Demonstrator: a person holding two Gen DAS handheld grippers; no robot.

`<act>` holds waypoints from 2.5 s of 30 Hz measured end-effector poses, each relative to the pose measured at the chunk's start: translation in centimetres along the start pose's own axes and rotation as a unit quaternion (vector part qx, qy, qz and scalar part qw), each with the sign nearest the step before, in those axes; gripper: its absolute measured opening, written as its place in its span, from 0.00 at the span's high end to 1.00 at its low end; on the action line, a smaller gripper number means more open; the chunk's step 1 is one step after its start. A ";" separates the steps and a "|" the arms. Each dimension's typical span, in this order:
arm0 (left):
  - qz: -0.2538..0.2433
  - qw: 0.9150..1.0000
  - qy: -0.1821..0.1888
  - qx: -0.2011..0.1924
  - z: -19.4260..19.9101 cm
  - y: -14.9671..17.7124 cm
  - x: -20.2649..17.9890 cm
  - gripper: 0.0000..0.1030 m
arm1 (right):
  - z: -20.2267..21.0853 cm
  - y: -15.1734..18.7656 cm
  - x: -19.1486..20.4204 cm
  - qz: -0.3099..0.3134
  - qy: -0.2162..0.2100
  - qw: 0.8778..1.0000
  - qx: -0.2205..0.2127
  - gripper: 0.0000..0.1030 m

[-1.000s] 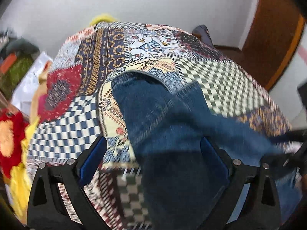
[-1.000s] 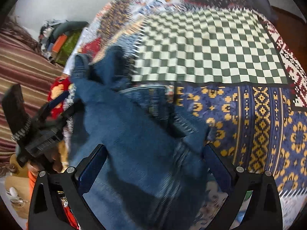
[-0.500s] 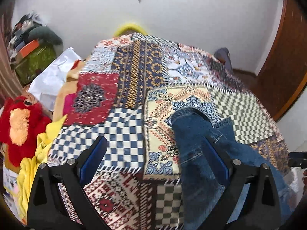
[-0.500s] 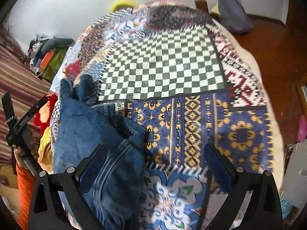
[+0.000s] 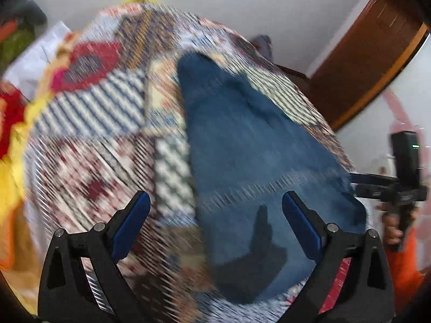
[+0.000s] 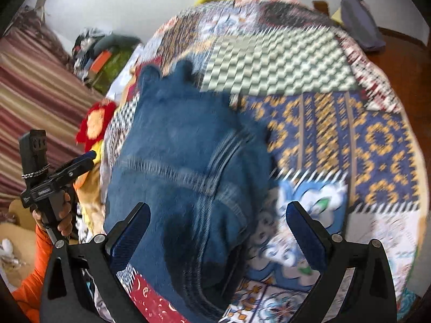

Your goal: Fold large clothes

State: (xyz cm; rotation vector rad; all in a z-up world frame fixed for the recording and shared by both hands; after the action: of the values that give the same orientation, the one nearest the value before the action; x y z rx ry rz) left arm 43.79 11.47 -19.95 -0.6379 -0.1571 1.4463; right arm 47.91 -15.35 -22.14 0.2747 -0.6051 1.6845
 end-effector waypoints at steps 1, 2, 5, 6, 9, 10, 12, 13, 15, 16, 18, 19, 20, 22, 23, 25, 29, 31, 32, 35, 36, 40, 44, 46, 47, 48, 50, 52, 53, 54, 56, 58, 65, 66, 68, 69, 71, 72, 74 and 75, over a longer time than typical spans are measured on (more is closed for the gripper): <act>0.007 1.000 0.016 0.007 -0.4 0.5 -0.3 0.04 | -0.7 0.4 0.1 0.004 0.002 1.000 0.008 0.03; 0.013 1.000 0.025 0.013 -0.8 0.9 -0.4 0.04 | -1.8 0.7 0.2 0.008 0.009 1.000 0.021 0.03; 0.028 0.998 0.049 0.039 -2.8 1.7 -0.8 0.04 | -4.3 0.9 0.3 0.010 0.014 0.999 0.048 0.03; 0.038 0.997 0.052 0.051 -3.7 1.8 -0.8 0.04 | -4.9 0.8 0.2 0.008 0.012 0.998 0.055 0.03; 0.067 0.990 0.103 0.071 -5.5 1.9 -0.9 0.03 | -6.8 0.4 0.3 0.000 -0.013 0.996 0.084 0.03; 0.079 0.987 0.114 0.077 -6.1 1.8 -0.8 0.03 | -7.3 0.3 0.3 -0.005 -0.025 0.995 0.093 0.03; 0.088 0.986 0.117 0.081 -7.0 1.5 -0.6 0.01 | -8.4 -0.1 -0.1 -0.024 -0.046 0.992 0.112 0.01; 0.088 0.986 0.119 0.083 -7.5 1.4 -0.6 0.01 | -8.7 -0.2 -0.2 -0.028 -0.051 0.991 0.117 0.00; 0.091 0.985 0.121 0.087 -8.3 1.1 -0.6 0.00 | -9.2 -0.8 -0.3 -0.031 -0.062 0.990 0.119 0.00; 0.092 0.984 0.121 0.088 -8.6 1.0 -0.6 0.00 | -9.4 -1.1 -0.3 -0.027 -0.065 0.991 0.114 0.00; 0.091 0.984 0.122 0.090 -9.6 0.4 -0.5 0.00 | -9.8 -1.5 -0.2 -0.025 -0.068 0.991 0.113 0.00; 0.091 0.983 0.128 0.092 -10.3 0.1 -0.4 0.00 | -10.1 -1.5 -0.1 -0.023 -0.070 0.991 0.113 0.00; 0.096 0.981 0.137 0.097 -11.0 0.1 -0.5 0.00 | -10.6 -1.8 -0.1 -0.025 -0.074 0.991 0.113 0.00; 0.109 0.977 0.153 0.101 -11.9 -0.2 -0.4 0.00 | -11.2 -2.3 -0.6 -0.042 -0.083 0.989 0.114 0.00; 0.111 0.976 0.157 0.100 -12.1 -0.2 -0.4 0.00 | -11.5 -2.8 -1.2 -0.057 -0.096 0.987 0.113 0.00; 0.111 0.978 0.156 0.088 -12.1 -0.4 -0.5 0.00 | -11.7 -3.4 -1.8 -0.081 -0.116 0.984 0.105 0.00; 0.120 0.979 0.147 0.076 -11.7 -0.4 -0.4 0.05 | -12.2 -3.6 -1.8 -0.088 -0.103 0.987 0.084 0.00; 0.117 0.982 0.132 0.066 -11.1 -0.1 -0.8 0.10 | -12.1 -3.5 -1.1 -0.081 -0.076 0.991 0.074 0.01; 0.114 0.983 0.127 0.063 -10.7 -0.2 -0.9 0.14 | -12.0 -3.4 -0.9 -0.078 -0.064 0.993 0.069 0.04; 0.096 0.988 0.111 0.057 -9.7 -0.2 -1.9 0.18 | -11.0 -3.0 0.2 -0.056 -0.040 0.996 0.053 0.16; 0.095 0.988 0.111 0.056 -9.4 -0.2 -2.0 0.20 | -10.6 -3.0 0.6 -0.053 -0.037 0.997 0.052 0.19; 0.090 0.988 0.111 0.053 -7.7 -0.7 -2.0 0.26 | -8.4 -2.8 2.0 -0.060 -0.079 0.993 0.057 0.58; 0.062 0.993 0.098 0.038 -4.7 -1.5 -3.0 0.32 | -6.8 -2.6 4.3 -0.033 -0.074 0.996 0.047 0.66; 0.049 0.994 0.096 0.026 -3.1 -2.3 -3.4 0.35 | -5.9 -2.6 5.9 -0.020 -0.076 0.996 0.038 0.68; 0.046 0.994 0.097 0.022 -2.2 -1.9 -3.1 0.36 | -5.4 -2.5 6.6 -0.015 -0.078 0.996 0.032 0.68; 0.044 0.994 0.099 0.016 -0.9 -2.1 -3.3 0.36 | -4.8 -2.5 7.4 -0.008 -0.080 0.996 0.027 0.68; 0.035 0.994 0.099 0.004 1.3 -2.2 -4.0 0.37 | -3.2 -2.3 8.5 0.002 -0.084 0.996 0.017 0.68; 0.023 0.995 0.095 -0.009 3.4 -2.5 -4.0 0.38 | -2.1 -2.1 9.4 0.010 -0.086 0.996 0.011 0.68; 0.020 0.995 0.094 -0.015 4.3 -2.5 -4.2 0.39 | -1.4 -2.0 10.1 0.013 -0.088 0.996 0.006 0.68; 0.017 0.995 0.094 -0.020 5.1 -2.5 -4.2 0.39 | -0.8 -1.7 10.6 0.016 -0.089 0.996 0.003 0.68; 0.013 0.995 0.092 -0.031 6.5 -2.3 -4.6 0.39 | 0.2 -1.2 11.4 0.020 -0.091 0.996 -0.001 0.68; 0.009 0.995 0.091 -0.040 8.1 -2.1 -4.1 0.39 | 1.1 -0.8 12.6 0.031 -0.091 0.995 -0.006 0.68; 0.036 0.994 0.091 -0.047 10.9 -0.1 -1.9 0.39 | 1.0 1.4 16.4 0.055 -0.087 0.995 0.004 0.68; 0.039 0.994 0.090 -0.048 11.4 0.4 -1.4 0.39 | 0.6 1.8 17.2 0.059 -0.085 0.995 0.008 0.68; 0.047 0.994 0.086 -0.047 11.2 1.2 0.3 0.39 | -0.4 2.2 18.2 0.065 -0.083 0.994 0.015 0.68; 0.050 0.994 0.083 -0.045 11.0 1.7 0.9 0.39 | -1.1 2.5 18.8 0.068 -0.083 0.994 0.021 0.68; 0.057 0.995 0.074 -0.039 10.2 3.0 2.7 0.39 | -2.8 3.1 19.8 0.069 -0.084 0.993 0.037 0.68; 0.062 0.995 0.071 -0.036 10.0 3.6 3.6 0.39 | -3.5 3.4 20.2 0.068 -0.085 0.993 0.043 0.68; 0.076 0.994 0.067 -0.028 9.4 4.8 5.4 0.39 | -5.6 3.7 20.7 0.065 -0.085 0.992 0.060 0.68; 0.087 0.994 0.068 -0.022 9.2 5.5 6.1 0.39 | -6.8 3.9 21.1 0.065 -0.084 0.992 0.070 0.68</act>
State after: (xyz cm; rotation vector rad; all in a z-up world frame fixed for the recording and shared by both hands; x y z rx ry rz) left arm 35.54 20.11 -16.74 -0.7996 -0.0286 1.5636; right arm 40.74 5.62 -18.20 0.4912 -0.6425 1.8451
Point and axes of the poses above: each gripper's, at about its wrist camera, not at the fingertips, and z roughly against the way its jaws point, x to its left, y to its underside, the point moved 5 cm from there along -z, roughly the way its jaws point, and after that the axes turned 8 degrees about -z, right-handed, at the moved point
